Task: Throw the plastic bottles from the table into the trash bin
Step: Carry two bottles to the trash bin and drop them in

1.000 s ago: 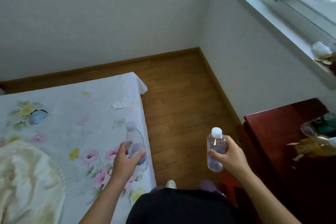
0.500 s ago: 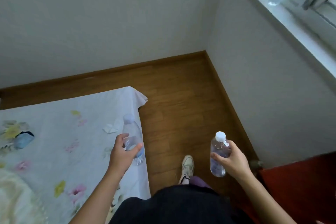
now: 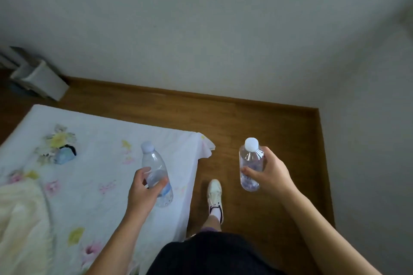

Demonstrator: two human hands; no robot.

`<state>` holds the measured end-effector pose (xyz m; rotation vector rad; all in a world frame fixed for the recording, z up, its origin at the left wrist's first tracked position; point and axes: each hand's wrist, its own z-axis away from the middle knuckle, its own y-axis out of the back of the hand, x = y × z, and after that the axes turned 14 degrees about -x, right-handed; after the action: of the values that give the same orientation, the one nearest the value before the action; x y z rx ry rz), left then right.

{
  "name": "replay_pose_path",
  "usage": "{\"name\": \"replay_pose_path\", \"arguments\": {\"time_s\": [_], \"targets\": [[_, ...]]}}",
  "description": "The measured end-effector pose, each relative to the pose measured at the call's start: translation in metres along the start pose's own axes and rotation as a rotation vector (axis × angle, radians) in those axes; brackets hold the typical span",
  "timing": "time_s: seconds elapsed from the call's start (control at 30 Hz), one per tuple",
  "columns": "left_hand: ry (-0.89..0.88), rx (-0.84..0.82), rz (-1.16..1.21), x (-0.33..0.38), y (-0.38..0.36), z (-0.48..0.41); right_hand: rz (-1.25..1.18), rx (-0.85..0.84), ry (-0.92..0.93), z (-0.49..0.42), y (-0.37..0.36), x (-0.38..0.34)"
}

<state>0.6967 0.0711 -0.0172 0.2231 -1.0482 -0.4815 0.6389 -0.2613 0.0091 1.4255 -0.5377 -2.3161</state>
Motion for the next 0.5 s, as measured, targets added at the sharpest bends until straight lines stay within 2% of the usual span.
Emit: {"name": "replay_pose_path", "arguments": {"time_s": [0.17,0.5], "targets": [[-0.009,0.008,0.058,0.062,-0.006,-0.092,0.050,-0.025,0.035,-0.109,0.035,-0.037],[-0.049,-0.236,0.011,0.193,-0.046,-0.252,0.117,0.047,-0.149,-0.251,0.119,-0.037]]}}
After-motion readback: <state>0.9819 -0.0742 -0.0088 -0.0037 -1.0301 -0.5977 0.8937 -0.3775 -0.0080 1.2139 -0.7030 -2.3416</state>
